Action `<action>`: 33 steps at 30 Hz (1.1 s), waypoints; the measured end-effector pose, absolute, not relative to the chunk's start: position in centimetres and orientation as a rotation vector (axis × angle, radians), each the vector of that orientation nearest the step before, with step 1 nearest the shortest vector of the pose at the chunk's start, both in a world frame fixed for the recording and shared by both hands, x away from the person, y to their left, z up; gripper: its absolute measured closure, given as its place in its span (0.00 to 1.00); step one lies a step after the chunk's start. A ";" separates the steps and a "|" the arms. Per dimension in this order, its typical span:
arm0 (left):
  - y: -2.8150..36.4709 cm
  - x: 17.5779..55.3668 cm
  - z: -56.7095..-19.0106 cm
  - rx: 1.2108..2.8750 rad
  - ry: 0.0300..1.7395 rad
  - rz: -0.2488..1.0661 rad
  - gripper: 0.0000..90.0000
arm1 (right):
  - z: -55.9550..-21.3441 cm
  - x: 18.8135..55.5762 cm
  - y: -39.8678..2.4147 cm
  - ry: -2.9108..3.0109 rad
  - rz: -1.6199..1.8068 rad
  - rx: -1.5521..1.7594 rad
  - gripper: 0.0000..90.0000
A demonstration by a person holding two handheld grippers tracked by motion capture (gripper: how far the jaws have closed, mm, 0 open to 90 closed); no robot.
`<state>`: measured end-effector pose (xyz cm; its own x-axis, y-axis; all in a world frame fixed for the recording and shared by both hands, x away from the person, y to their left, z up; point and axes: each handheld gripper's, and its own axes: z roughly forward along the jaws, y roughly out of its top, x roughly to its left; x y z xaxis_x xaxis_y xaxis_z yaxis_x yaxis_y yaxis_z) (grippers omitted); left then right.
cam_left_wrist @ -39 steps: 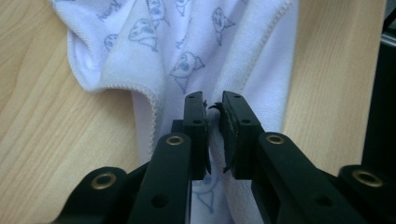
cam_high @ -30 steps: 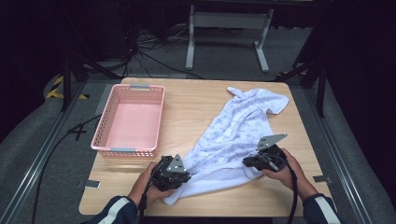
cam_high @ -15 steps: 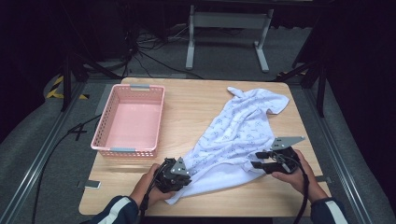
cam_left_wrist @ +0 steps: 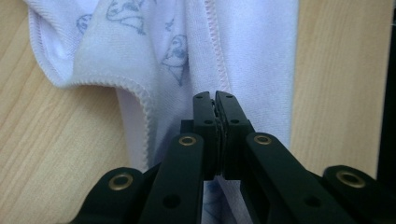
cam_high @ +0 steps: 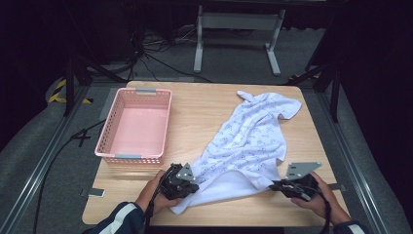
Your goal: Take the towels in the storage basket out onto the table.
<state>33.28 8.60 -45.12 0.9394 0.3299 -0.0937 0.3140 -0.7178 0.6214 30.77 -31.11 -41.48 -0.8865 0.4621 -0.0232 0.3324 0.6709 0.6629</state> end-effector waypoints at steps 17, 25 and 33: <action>6.9 32.2 -43.6 2.346 0.403 0.109 0.50 | -40.3 25.1 -35.1 2.818 0.954 0.667 0.56; 5.9 35.5 -45.2 2.377 0.513 0.175 0.38 | -41.5 34.8 -35.1 2.343 0.965 1.057 0.60; 5.7 34.8 -46.0 2.378 0.483 0.056 0.60 | -44.9 40.2 -34.0 2.349 0.832 1.197 0.72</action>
<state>34.84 5.69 -46.04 0.9294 0.3576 -0.0908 0.3274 -0.6860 0.6498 40.17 -34.01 -44.87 -0.5680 0.8207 -0.0611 0.5991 0.4633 0.6530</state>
